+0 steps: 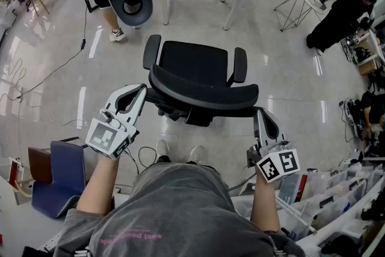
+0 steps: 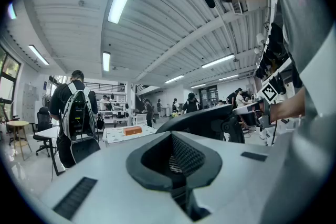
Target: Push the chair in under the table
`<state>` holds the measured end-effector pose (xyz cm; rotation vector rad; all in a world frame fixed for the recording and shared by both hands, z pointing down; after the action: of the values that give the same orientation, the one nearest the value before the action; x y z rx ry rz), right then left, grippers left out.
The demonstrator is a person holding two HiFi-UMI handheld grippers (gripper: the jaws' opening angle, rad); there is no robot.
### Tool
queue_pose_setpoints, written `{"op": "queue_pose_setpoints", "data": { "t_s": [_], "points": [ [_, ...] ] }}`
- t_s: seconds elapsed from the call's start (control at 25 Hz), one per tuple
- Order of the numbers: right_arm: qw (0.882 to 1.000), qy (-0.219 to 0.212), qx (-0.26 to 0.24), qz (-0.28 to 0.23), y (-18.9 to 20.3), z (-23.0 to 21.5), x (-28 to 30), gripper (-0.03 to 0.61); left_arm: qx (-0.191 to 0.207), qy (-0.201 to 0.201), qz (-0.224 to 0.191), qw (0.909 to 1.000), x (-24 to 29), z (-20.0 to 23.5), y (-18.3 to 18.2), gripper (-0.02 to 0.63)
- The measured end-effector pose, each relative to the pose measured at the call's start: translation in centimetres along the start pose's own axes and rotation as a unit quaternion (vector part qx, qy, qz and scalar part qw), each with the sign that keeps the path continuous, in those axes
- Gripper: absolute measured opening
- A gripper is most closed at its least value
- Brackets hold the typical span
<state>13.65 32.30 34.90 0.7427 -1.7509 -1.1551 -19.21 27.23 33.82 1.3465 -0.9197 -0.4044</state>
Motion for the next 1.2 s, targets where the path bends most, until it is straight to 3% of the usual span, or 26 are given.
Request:
{"op": "queue_pose_setpoints", "data": {
  "t_s": [0.8,0.92,1.2],
  "points": [
    [1.0,0.008,-0.003,0.007,0.6,-0.1,0.4,0.007,-0.002,-0.002,0.014,0.9999,0.0,0.1,1.2,0.005],
    [1.0,0.01,-0.001,0.009,0.8,-0.2,0.5,0.009,-0.003,-0.002,0.02,0.9998,0.2,0.1,1.6,0.057],
    [1.0,0.008,0.0,0.013,0.9,-0.2,0.9,0.031,-0.005,0.004,0.028,0.9996,0.5,0.0,1.8,0.088]
  ]
}}
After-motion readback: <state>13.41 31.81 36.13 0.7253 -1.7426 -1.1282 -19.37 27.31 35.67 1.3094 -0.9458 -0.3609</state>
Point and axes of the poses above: the fingertips, and each gripper's own axes: x forward along the fingers, z to its left, y out of its underside, the point moved 2 cm from there along -x, backward along the fingers, and after that the axes turned 14 degrees about z, right-handed, at the moved point
